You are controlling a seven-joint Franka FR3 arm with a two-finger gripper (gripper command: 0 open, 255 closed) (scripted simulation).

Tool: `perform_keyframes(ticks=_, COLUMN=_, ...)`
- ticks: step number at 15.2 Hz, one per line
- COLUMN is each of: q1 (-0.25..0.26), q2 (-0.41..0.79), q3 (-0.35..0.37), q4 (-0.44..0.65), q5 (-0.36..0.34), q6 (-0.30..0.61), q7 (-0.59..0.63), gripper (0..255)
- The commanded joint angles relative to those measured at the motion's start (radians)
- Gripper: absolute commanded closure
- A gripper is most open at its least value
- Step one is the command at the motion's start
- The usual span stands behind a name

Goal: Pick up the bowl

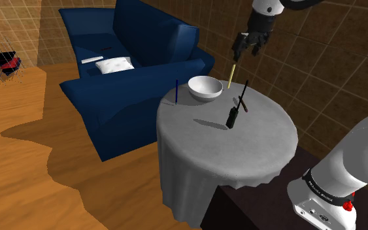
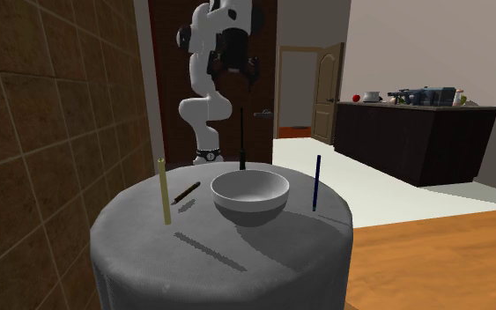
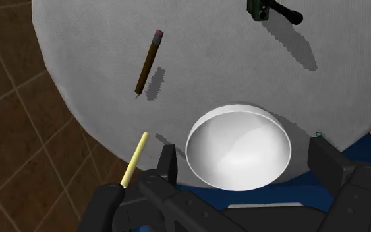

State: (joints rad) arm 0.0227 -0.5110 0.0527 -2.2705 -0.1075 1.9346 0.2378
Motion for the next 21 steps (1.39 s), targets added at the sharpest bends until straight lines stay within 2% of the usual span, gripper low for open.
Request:
perform_keyframes(ticks=1, q1=0.0, q2=0.071, q3=0.013, q4=0.007, q5=-0.003, q6=0.053, q7=0.023, gripper=0)
perform_keyframes(ticks=11, q1=0.004, q2=0.443, q3=0.061, q4=0.172, q5=-0.042, q6=0.199, q7=0.128, gripper=0)
perform_keyframes(ticks=21, q1=0.034, q2=0.819, q3=0.071, q4=0.445, q5=-0.1, q6=0.24, q7=0.214, gripper=0)
